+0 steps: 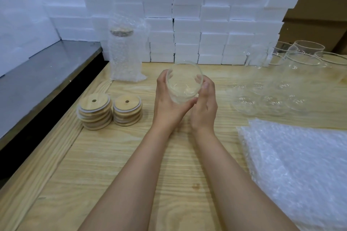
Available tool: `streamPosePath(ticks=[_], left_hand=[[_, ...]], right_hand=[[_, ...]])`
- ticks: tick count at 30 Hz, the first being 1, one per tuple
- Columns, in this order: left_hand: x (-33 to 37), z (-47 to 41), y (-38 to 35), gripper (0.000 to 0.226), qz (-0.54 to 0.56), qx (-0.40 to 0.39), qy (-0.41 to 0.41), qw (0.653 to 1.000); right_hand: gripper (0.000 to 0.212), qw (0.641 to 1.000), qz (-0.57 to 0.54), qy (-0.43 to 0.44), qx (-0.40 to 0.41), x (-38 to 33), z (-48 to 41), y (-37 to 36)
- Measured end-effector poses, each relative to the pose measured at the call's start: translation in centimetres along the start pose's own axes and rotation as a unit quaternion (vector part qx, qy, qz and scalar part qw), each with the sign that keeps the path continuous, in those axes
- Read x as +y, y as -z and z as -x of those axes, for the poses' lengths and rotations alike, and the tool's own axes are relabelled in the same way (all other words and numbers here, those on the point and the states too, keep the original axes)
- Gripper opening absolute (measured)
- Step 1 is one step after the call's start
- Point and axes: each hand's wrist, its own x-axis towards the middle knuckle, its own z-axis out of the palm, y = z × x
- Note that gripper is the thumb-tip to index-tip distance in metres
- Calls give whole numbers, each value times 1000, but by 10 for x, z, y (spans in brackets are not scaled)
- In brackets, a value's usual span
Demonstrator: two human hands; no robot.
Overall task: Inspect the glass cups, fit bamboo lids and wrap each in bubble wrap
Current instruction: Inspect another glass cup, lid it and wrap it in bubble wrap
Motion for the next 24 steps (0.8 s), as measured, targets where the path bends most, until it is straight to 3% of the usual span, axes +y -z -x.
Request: streamPosePath(ticks=[3,9,19,24], left_hand=[[-2,-1,-1,91,-16,12,-7,1000],[-3,-2,2,88,-30,20,-10,999],[-8,-3,2,87,-74,31,-26,996],[-7,-2,1,88,-83,15,-25,996]], right_hand=[[42,1000,-18,2,-13,-2,0,-1],[59,998,-33,-28,-54,-10,3,0],[16,990,-91,-99,-52,-25,-13,4],[34,986,-57,-141,-70,-31,-26,9]])
